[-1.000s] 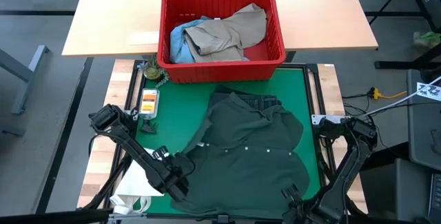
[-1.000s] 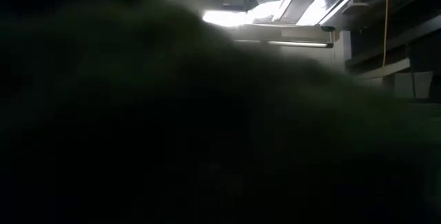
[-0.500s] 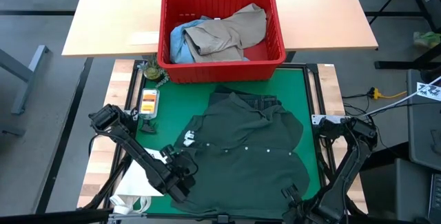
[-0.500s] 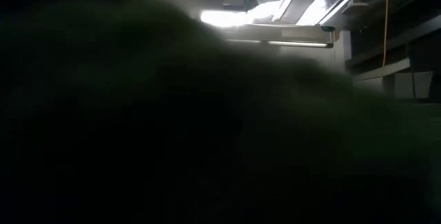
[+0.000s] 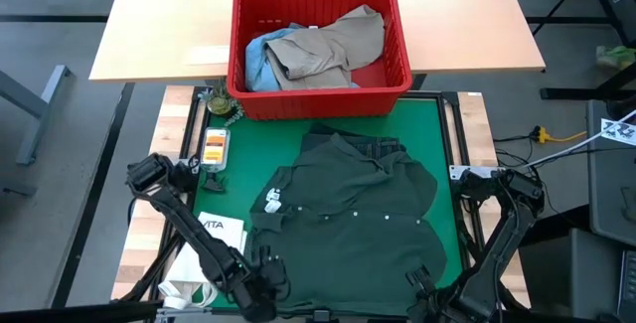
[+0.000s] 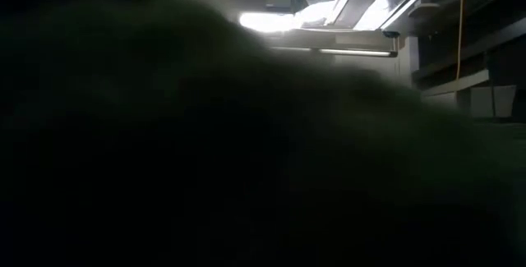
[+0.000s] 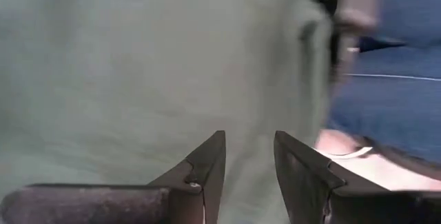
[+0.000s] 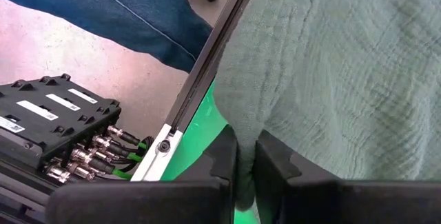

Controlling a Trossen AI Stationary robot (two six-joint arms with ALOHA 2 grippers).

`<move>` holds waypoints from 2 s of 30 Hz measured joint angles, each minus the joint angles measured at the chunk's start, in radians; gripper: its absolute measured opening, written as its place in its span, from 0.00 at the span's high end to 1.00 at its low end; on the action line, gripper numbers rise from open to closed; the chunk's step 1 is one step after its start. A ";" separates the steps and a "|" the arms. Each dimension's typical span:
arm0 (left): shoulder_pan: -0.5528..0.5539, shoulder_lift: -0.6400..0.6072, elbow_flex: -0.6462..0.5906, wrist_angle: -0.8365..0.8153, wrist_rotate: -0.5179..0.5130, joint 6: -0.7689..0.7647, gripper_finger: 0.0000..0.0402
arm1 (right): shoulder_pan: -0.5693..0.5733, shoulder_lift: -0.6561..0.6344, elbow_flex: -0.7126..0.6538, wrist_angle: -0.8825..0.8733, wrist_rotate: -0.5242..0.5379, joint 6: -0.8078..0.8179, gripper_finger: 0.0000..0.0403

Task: Fold Laundry from Bin
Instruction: Fold the green shirt

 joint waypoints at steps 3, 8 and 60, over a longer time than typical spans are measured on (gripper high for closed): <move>-0.019 0.000 0.000 0.013 0.031 -0.076 0.70 | 0.000 0.000 0.000 0.000 0.000 0.000 0.92; -0.021 0.017 0.000 0.014 0.105 -0.155 0.62 | 0.000 0.000 0.000 0.000 0.000 0.000 0.92; -0.001 0.071 0.242 -0.381 -0.008 0.202 0.99 | 0.002 0.000 0.078 -0.189 -0.029 0.009 0.92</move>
